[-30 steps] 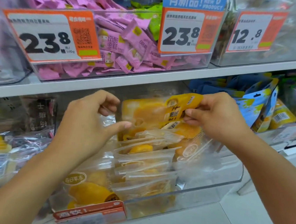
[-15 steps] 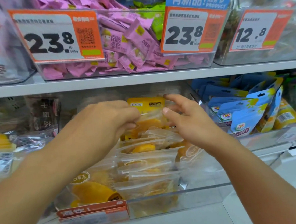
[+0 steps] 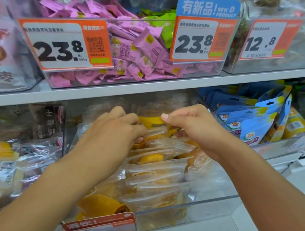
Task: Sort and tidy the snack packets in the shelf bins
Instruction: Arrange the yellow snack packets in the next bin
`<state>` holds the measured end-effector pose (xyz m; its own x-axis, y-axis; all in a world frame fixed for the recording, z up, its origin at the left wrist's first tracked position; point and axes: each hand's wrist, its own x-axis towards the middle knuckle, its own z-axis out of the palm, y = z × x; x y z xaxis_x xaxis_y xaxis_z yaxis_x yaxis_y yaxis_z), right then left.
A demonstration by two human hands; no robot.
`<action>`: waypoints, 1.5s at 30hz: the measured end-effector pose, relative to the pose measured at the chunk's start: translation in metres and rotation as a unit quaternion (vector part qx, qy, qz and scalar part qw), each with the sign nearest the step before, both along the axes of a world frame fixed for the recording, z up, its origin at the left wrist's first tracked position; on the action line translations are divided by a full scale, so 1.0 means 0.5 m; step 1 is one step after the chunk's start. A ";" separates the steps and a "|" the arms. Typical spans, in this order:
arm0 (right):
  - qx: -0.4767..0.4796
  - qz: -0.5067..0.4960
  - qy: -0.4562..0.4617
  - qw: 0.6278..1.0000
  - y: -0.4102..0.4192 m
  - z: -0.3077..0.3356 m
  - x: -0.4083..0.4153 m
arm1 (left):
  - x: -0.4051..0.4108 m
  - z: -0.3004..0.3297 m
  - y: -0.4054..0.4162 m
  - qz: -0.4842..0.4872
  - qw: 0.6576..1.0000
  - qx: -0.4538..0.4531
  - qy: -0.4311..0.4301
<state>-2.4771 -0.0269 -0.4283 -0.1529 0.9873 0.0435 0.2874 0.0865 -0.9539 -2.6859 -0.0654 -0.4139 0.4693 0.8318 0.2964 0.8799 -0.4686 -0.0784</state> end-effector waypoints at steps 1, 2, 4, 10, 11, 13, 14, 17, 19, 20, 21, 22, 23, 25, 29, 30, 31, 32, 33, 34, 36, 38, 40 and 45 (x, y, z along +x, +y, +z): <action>0.012 -0.015 -0.001 1.000 -0.004 0.002 0.002 | 0.001 -0.002 0.000 0.005 1.000 0.013 0.020; 0.044 -0.033 -0.011 0.998 -0.008 0.005 0.004 | 0.001 -0.005 0.000 0.006 0.999 0.029 0.036; 0.141 -0.064 -0.041 0.987 -0.018 0.016 0.010 | 0.002 -0.013 0.001 -0.022 0.998 0.057 0.030; 0.350 -0.083 -0.172 0.917 -0.040 0.027 0.010 | -0.011 -0.010 0.000 -0.040 0.929 -0.010 -0.369; 0.356 -0.072 -0.194 0.911 -0.040 0.025 -0.001 | -0.010 -0.004 0.000 -0.052 0.930 -0.031 -0.363; 0.357 -0.017 -0.213 0.909 -0.040 0.020 -0.029 | -0.007 -0.007 0.004 -0.085 0.953 -0.011 -0.289; 0.348 0.013 -0.209 0.914 -0.041 0.021 -0.040 | -0.006 -0.012 0.008 -0.086 0.958 0.013 -0.272; 0.290 0.025 -0.194 0.937 -0.032 0.021 -0.018 | -0.021 -0.028 0.015 -0.037 0.949 0.051 -0.310; 0.238 0.006 -0.235 0.942 -0.022 0.011 0.034 | -0.035 -0.035 0.018 -0.005 0.930 0.034 -0.366; 0.214 0.007 -0.239 0.947 -0.020 0.005 0.056 | -0.040 -0.036 0.018 -0.002 0.922 0.019 -0.388; 0.196 0.016 -0.218 0.956 -0.018 -0.002 0.074 | -0.042 -0.036 0.018 -0.002 0.914 -0.002 -0.406; 0.186 0.024 -0.181 0.965 -0.020 -0.008 0.083 | -0.041 -0.035 0.018 -0.004 0.907 -0.027 -0.420; 0.183 0.022 -0.136 0.973 -0.021 -0.013 0.086 | -0.038 -0.034 0.019 -0.005 0.900 -0.051 -0.432; 0.211 -0.001 -0.066 0.975 -0.022 -0.011 0.083 | -0.035 -0.034 0.023 0.002 0.903 -0.086 -0.422; 0.340 -0.037 -0.165 0.925 -0.039 0.019 0.059 | -0.043 -0.030 0.028 0.029 0.936 -0.081 -0.342; 0.364 -0.049 -0.238 0.899 -0.046 0.030 0.052 | -0.044 -0.026 0.027 0.036 0.935 -0.089 -0.341; 0.374 -0.068 -0.318 0.869 -0.052 0.039 0.045 | -0.044 -0.023 0.026 0.036 0.936 -0.095 -0.337; 0.371 -0.085 -0.393 0.837 -0.059 0.050 0.033 | -0.043 -0.021 0.023 0.034 0.939 -0.099 -0.328; 0.355 -0.094 -0.452 0.813 -0.061 0.056 0.020 | -0.040 -0.018 0.019 0.024 0.941 -0.102 -0.321; 0.327 -0.089 -0.486 0.806 -0.058 0.058 0.007 | -0.034 -0.014 0.014 0.007 0.936 -0.106 -0.336; 0.255 -0.038 -0.493 0.831 -0.043 0.044 -0.017 | -0.017 0.000 0.000 -0.033 0.908 -0.124 -0.399; 0.179 0.025 -0.438 0.881 -0.031 0.025 -0.024 | 0.005 0.016 -0.018 -0.064 0.919 -0.136 -0.364; 0.164 0.024 -0.387 0.907 -0.035 0.026 -0.001 | 0.031 0.019 -0.034 -0.070 0.964 -0.156 -0.205; 0.015 0.080 -0.289 0.954 -0.126 0.093 0.090 | 0.063 0.010 -0.051 -0.005 0.988 -0.150 -0.025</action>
